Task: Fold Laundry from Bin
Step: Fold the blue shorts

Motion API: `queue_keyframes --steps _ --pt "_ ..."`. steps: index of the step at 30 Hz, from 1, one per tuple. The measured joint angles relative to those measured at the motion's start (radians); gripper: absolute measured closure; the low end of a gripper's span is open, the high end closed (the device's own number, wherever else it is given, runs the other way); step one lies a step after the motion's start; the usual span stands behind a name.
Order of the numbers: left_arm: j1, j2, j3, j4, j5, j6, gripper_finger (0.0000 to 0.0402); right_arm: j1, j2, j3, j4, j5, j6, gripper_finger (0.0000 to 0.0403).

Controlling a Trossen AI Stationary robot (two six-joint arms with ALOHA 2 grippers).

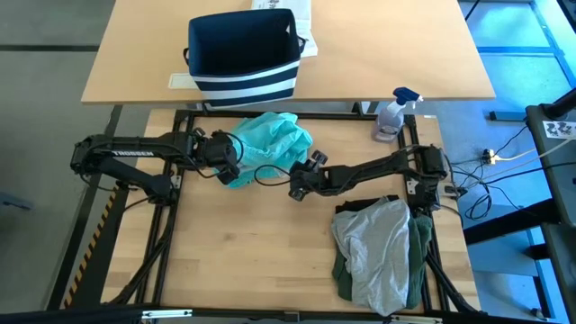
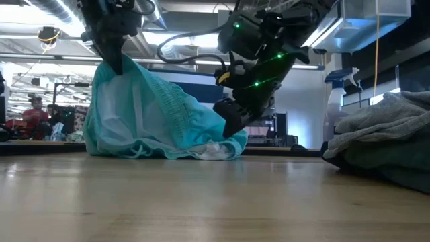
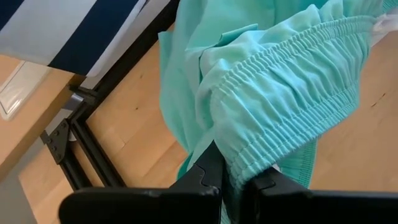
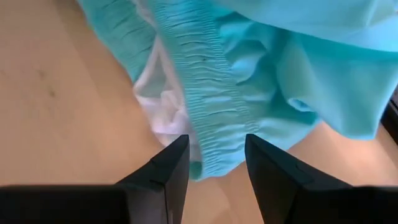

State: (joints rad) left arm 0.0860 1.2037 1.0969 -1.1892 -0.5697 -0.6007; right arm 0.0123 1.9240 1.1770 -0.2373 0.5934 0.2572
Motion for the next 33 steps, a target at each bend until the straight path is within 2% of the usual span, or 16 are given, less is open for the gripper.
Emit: queue_keyframes --steps 4,8,12,15,21,26,33 --pt "-0.001 0.0 0.0 0.0 0.004 0.004 0.0392 0.001 0.0 0.0 -0.005 -0.041 -0.025 0.024" --pt "-0.008 0.0 0.0 0.0 0.004 0.008 0.0392 -0.006 0.012 -0.001 -0.008 -0.047 -0.037 0.0202" --pt "-0.02 0.0 0.0 0.001 0.003 0.008 0.0392 -0.016 0.012 -0.001 -0.006 0.001 -0.042 0.0153" --pt "-0.029 0.0 0.0 0.001 0.003 0.008 0.0392 -0.032 0.012 -0.001 -0.004 0.034 -0.043 0.0132" --pt "-0.037 0.0 0.0 0.0 0.003 0.009 0.0392 -0.06 0.028 -0.001 -0.019 0.022 -0.049 0.0145" --pt "-0.037 0.0 0.0 -0.002 0.003 0.009 0.0392 -0.047 0.04 -0.001 -0.016 -0.064 -0.089 0.0168" --pt "-0.037 0.0 0.0 -0.003 0.003 0.009 0.0392 -0.024 0.04 0.0 -0.027 0.05 -0.113 0.0173"
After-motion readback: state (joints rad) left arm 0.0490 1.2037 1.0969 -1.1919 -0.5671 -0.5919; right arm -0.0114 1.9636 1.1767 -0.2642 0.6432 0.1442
